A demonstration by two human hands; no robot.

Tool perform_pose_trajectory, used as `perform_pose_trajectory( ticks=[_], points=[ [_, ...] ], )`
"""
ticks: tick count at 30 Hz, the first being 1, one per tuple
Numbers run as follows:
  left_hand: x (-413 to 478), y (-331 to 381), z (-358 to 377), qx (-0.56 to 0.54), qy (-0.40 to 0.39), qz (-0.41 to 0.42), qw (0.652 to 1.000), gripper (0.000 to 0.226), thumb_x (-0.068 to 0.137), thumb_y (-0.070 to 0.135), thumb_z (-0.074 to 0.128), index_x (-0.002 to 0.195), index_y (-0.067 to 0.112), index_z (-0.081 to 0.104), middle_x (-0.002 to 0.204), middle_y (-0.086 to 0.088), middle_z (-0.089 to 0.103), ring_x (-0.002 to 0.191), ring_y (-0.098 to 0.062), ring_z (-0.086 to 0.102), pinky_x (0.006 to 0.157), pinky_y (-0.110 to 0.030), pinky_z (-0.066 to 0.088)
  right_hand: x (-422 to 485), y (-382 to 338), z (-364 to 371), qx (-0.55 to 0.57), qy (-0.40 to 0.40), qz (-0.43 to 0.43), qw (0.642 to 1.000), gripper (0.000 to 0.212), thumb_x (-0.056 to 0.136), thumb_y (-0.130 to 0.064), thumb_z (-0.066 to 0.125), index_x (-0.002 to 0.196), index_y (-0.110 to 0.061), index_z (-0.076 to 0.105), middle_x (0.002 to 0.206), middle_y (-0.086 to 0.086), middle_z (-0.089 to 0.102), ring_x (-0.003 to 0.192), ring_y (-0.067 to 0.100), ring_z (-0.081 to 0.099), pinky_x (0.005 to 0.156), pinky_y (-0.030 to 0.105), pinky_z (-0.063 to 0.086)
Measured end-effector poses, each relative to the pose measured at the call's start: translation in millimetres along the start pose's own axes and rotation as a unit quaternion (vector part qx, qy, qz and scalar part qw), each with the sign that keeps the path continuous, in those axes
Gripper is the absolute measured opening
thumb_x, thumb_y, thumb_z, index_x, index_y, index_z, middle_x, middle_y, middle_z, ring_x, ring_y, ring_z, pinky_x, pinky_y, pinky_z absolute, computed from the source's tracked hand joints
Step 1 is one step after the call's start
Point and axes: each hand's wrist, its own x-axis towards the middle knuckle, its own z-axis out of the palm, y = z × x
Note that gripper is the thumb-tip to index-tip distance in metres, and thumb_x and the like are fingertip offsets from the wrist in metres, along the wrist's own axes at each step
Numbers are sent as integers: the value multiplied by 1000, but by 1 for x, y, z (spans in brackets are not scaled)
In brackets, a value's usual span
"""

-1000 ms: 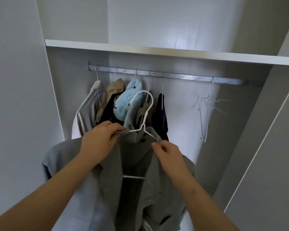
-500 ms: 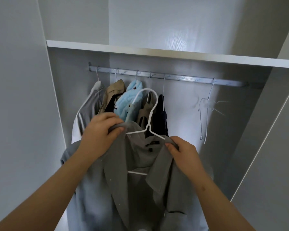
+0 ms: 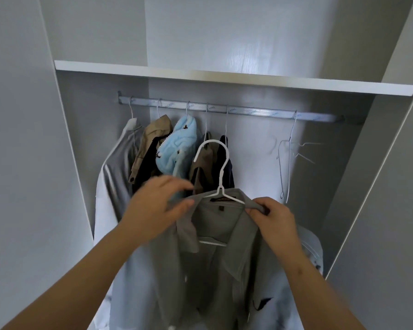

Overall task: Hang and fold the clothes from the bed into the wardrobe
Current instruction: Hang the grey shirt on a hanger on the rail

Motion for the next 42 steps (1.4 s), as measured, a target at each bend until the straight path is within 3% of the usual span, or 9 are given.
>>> perform_pose_trajectory(
  ticks=[2, 4, 6, 11, 16, 21, 27, 35, 42],
  points=[
    [13, 0, 2, 75, -36, -2, 997, 39, 88, 45, 55, 121, 23, 56, 115, 4, 55, 104, -13, 52, 88, -33, 45, -2, 2, -3, 32, 5, -9, 999, 9, 84, -14, 65, 85, -22, 69, 74, -15, 64, 74, 7, 58, 68, 15, 43],
    [19, 6, 12, 48, -136, -37, 989, 20, 93, 41, 48, 101, 25, 57, 95, 4, 59, 90, -14, 56, 78, -32, 45, -4, 2, -7, 52, -7, -31, 998, 12, 83, -13, 66, 85, -25, 68, 75, -18, 64, 74, 2, 58, 65, 6, 41],
    [20, 10, 24, 5, -95, -57, 994, 22, 94, 38, 47, 76, 25, 47, 69, 8, 51, 69, -10, 50, 60, -27, 37, -5, 2, -13, 39, -40, -55, 997, 11, 85, -20, 65, 88, -31, 64, 79, -20, 64, 79, 4, 59, 70, 10, 42],
    [23, 32, 47, -31, 44, -42, 998, 18, 88, 39, 58, 81, 23, 60, 58, 15, 46, 59, 0, 43, 49, -14, 29, -4, 2, -28, -54, -59, -50, 996, 19, 90, -48, 48, 75, -37, 52, 71, -16, 58, 77, 11, 56, 73, 29, 42],
    [31, 59, 66, -173, 16, -33, 984, 10, 84, 22, 66, 83, 25, 57, 73, 16, 54, 71, -1, 52, 62, -8, 38, -13, 16, -43, -108, -5, 31, 994, 46, 86, -55, 48, 57, -20, 41, 57, -5, 49, 59, 9, 47, 53, 28, 34],
    [28, 88, 93, -202, 23, -23, 979, 6, 86, 15, 63, 85, 9, 62, 74, 7, 55, 69, -7, 49, 61, -13, 36, -24, 29, -63, -135, 10, 77, 988, 49, 84, -57, 52, 56, -18, 41, 56, -6, 48, 61, 15, 47, 53, 28, 32],
    [32, 100, 112, -228, -118, 11, 966, 16, 92, 30, 53, 100, 19, 61, 89, 3, 63, 83, -10, 58, 74, -25, 45, -38, 56, -91, -151, 22, 156, 976, 54, 78, -60, 58, 58, -11, 46, 55, 0, 48, 59, 19, 49, 54, 30, 35],
    [39, 127, 151, -216, -155, -24, 964, 28, 92, 19, 55, 120, 16, 57, 116, 1, 59, 100, -4, 50, 79, -5, 34, -50, 87, -124, -158, 52, 246, 955, 56, 78, -59, 62, 79, -3, 63, 62, 3, 55, 59, 18, 48, 59, 32, 39],
    [51, 149, 175, -248, -151, -44, 956, 28, 90, 10, 56, 118, 8, 59, 117, -5, 62, 99, -6, 52, 71, 6, 30, -56, 109, -137, -98, 53, 267, 957, 49, 80, -48, 65, 55, -9, 47, 51, 4, 48, 51, 18, 47, 51, 28, 32]
  ],
)
